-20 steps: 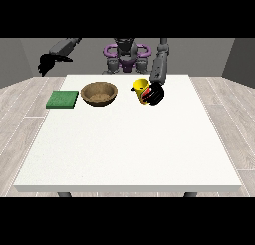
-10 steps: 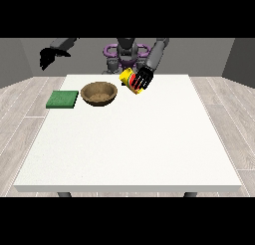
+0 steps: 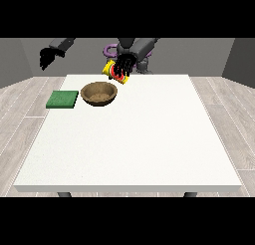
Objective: Pick the cup and pour the ball into the bowl, then pick the bowl and place it on the pad
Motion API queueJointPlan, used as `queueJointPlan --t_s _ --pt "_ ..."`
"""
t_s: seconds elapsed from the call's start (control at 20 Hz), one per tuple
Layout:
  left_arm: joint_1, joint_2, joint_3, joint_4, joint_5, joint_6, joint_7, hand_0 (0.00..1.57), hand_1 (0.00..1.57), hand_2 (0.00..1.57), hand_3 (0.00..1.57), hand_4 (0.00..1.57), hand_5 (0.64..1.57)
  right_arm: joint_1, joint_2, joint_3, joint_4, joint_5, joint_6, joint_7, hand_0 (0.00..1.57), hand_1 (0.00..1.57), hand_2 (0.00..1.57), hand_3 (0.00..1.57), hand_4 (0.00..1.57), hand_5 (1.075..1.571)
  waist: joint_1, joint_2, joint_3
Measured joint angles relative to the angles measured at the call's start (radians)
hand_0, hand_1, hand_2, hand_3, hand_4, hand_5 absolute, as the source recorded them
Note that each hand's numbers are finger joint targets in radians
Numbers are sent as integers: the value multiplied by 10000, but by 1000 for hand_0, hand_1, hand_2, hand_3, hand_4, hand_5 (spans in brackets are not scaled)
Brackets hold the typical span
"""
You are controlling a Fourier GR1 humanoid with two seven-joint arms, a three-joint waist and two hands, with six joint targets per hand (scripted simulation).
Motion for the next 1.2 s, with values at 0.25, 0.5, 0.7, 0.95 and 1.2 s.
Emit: queueJointPlan --t_s 0.25,0.5,0.7,0.95,1.2 --pt "-1120 -72 -1421 -8 -1094 -2218 830 488 488 1571 1571 1136 1451 -226 -43 -42 538 31 55 -32 0 0 0 240 739 1538 -7 -228 2" --pt "-2117 -97 -2835 1 -2054 -4519 736 1528 1528 1571 1571 1193 1453 -423 -106 -36 911 115 78 -102 0 0 0 275 752 1538 0 -301 2" --pt "-2670 -101 -4041 -42 -3020 -5983 574 1525 1525 1571 1571 1247 1449 -528 -302 -141 1212 100 171 -155 0 0 86 263 752 1533 156 -331 0" --pt "-2776 -106 -4804 -498 -3808 -7069 362 1511 1511 1571 1571 1215 1463 -380 -398 -224 1408 136 180 -517 0 0 0 339 762 1543 451 -266 -19" --pt "-2651 27 -4308 -992 -3910 -7169 138 1503 1503 1571 1571 1174 1462 -215 -651 -354 1447 61 259 -553 0 0 0 298 759 1540 843 -335 -31"
